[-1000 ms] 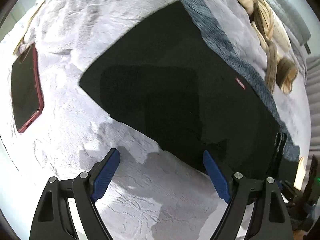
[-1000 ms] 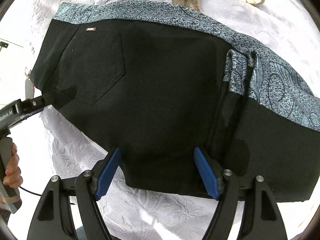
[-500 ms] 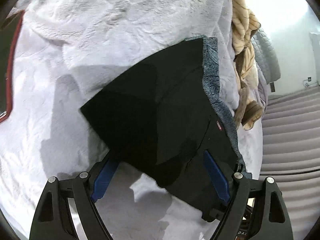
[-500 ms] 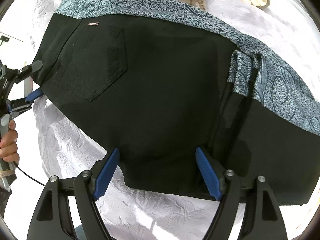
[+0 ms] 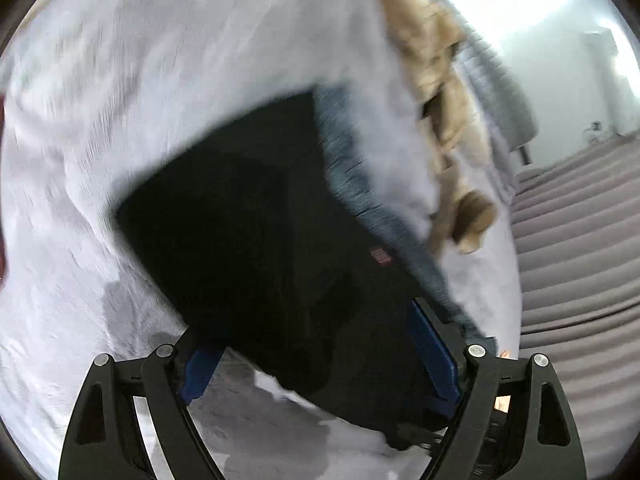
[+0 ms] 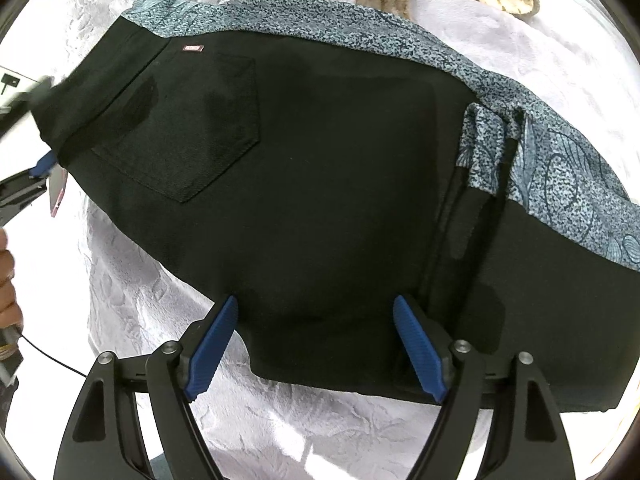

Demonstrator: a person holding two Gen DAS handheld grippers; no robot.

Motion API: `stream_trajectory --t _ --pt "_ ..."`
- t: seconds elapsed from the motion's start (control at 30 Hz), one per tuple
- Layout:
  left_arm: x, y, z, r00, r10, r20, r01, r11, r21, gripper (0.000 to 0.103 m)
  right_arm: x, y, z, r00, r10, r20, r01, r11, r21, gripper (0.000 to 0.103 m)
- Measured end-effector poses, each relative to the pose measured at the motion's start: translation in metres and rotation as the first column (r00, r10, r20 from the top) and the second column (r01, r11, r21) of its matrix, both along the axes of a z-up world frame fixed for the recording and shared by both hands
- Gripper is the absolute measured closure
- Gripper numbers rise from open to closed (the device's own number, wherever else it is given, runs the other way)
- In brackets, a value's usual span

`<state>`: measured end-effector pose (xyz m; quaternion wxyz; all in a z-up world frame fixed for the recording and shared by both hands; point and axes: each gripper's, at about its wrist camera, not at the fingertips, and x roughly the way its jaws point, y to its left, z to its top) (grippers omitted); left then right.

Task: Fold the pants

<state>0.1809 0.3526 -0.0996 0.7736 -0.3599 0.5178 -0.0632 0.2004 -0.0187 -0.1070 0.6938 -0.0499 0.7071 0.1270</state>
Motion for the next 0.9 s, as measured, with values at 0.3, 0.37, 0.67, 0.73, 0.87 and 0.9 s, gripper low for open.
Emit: stream_trajectory --t 0.3,0.37,0.67,0.73,0.87,0.9 --pt "0.005 -0.027 0.008 0.997 -0.033 -0.064 0.052 0.943 0.329 0.06 0.04 -0.01 0.077 0.992 -0.078 0.095 0.062 0.985 0.161 0.02" --pt "-0.002 -0.042 0.024 0.996 -0.089 -0.013 0.085 0.897 0.434 0.063 0.059 -0.011 0.093 0.991 -0.103 0.082 0.081 0.969 0.231 0.02" --pt "-0.015 -0.134 0.036 0.927 -0.376 -0.015 0.215 0.496 0.841 0.064 0.141 0.118 0.116 0.979 0.161 -0.123 -0.112 0.935 0.336 0.019" --pt "-0.017 -0.133 0.038 0.929 -0.371 -0.018 0.211 0.488 0.847 0.064 0.15 0.164 0.103 0.946 0.265 -0.187 -0.193 0.923 0.334 0.018" --pt "-0.012 -0.137 0.038 0.932 -0.362 -0.026 0.209 0.476 0.854 0.064 0.148 0.234 0.078 0.867 0.416 -0.275 -0.353 0.901 0.25 0.018" --pt "-0.011 -0.139 0.037 0.932 -0.362 -0.025 0.206 0.471 0.858 0.064 0.147 0.246 0.072 0.85 0.436 -0.296 -0.379 0.896 0.231 0.018"
